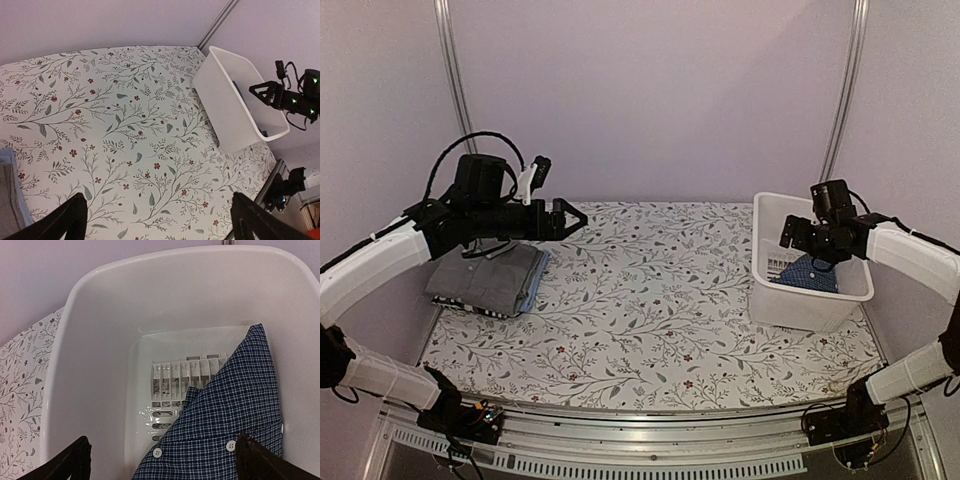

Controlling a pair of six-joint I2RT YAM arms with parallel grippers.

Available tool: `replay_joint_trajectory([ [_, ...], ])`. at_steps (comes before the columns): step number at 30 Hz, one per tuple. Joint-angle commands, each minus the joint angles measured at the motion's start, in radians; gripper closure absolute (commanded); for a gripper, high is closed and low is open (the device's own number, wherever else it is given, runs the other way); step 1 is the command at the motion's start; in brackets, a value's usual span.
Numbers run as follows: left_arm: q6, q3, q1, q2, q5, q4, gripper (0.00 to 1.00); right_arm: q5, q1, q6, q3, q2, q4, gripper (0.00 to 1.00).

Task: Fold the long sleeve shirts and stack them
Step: Pick up the square-folded shirt from the bin.

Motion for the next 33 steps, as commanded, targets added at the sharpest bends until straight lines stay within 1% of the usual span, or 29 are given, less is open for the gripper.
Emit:
replay_joint_trajectory([
  [1, 0.024, -0.008, -0.006, -0.026, 0.020, 0.019, 0.00, -0.021, -0.058, 0.018, -0.014, 0.099, -0.021, 0.01],
  [8, 0.029, -0.005, -0.007, -0.040, 0.031, 0.020, 0.00, 0.083, -0.114, 0.000, 0.022, 0.286, -0.072, 0.02],
  [13, 0.031, -0.011, -0.006, -0.039, 0.039, 0.027, 0.00, 0.061, -0.125, 0.008, 0.052, 0.401, -0.065, 0.03],
  [16, 0.029, -0.006, -0.008, -0.038, 0.043, 0.028, 0.00, 0.019, -0.125, 0.009, 0.072, 0.481, -0.043, 0.10],
  [19, 0.028, 0.001, -0.005, -0.041, 0.041, 0.025, 0.00, -0.002, -0.126, 0.010, 0.076, 0.515, -0.021, 0.23],
  [21, 0.028, 0.005, -0.007, -0.043, 0.041, 0.021, 0.00, -0.005, -0.126, 0.008, 0.078, 0.511, -0.012, 0.43],
  [23, 0.027, 0.009, -0.006, -0.042, 0.038, 0.017, 0.00, 0.000, -0.127, 0.002, 0.088, 0.497, -0.012, 0.66],
  [24, 0.027, 0.011, -0.006, -0.042, 0.038, 0.014, 0.00, 0.003, -0.127, 0.000, 0.095, 0.480, -0.013, 0.76],
  [25, 0.027, 0.012, -0.006, -0.041, 0.036, 0.012, 0.00, 0.011, -0.126, -0.004, 0.101, 0.467, -0.017, 0.84],
  [27, 0.024, 0.014, -0.007, -0.040, 0.036, 0.013, 0.00, 0.026, -0.126, -0.012, 0.128, 0.424, -0.033, 0.96],
  [28, 0.022, 0.014, -0.006, -0.040, 0.034, 0.013, 0.00, 0.033, -0.127, -0.016, 0.142, 0.408, -0.041, 1.00],
  [33, 0.017, 0.009, -0.006, -0.041, 0.022, 0.011, 0.00, 0.033, -0.121, -0.040, 0.213, 0.292, -0.084, 1.00],
])
